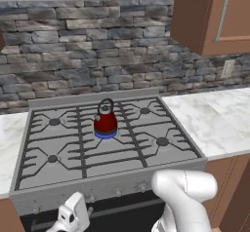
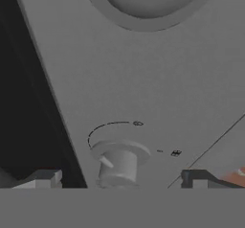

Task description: Lower the heat of the kettle.

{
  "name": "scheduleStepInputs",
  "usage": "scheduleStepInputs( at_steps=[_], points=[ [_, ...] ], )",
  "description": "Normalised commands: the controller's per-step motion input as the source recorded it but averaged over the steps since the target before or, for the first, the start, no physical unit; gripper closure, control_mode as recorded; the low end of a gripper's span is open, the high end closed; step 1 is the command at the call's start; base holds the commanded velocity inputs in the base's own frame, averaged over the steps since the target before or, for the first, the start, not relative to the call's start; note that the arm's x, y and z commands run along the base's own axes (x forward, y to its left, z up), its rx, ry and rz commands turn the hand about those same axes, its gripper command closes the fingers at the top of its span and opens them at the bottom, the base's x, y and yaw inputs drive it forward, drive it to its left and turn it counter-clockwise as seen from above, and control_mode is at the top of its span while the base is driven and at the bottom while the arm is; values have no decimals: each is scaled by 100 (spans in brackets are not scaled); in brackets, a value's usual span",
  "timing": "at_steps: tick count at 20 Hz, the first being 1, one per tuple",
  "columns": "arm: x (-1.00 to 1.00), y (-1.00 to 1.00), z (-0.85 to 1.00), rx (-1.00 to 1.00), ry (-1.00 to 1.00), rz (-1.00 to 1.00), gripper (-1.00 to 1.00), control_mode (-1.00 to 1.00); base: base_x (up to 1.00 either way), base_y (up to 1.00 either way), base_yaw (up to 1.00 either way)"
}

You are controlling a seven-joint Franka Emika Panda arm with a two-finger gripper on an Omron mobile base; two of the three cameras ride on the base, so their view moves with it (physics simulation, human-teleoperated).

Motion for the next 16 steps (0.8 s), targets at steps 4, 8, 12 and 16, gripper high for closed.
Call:
scheduleStepInputs(
  at_steps=[4,8,12,16],
  points=[
    [4,-12,1,4,-8,0,-100,-100,0,0,0],
    [16,-7,0,4,0,0,-100,-100,0,0,0],
    [20,0,0,5,-1,3,-100,-100,0,0,0],
    [21,-1,0,5,-1,5,-100,-100,0,0,0]
  ],
)
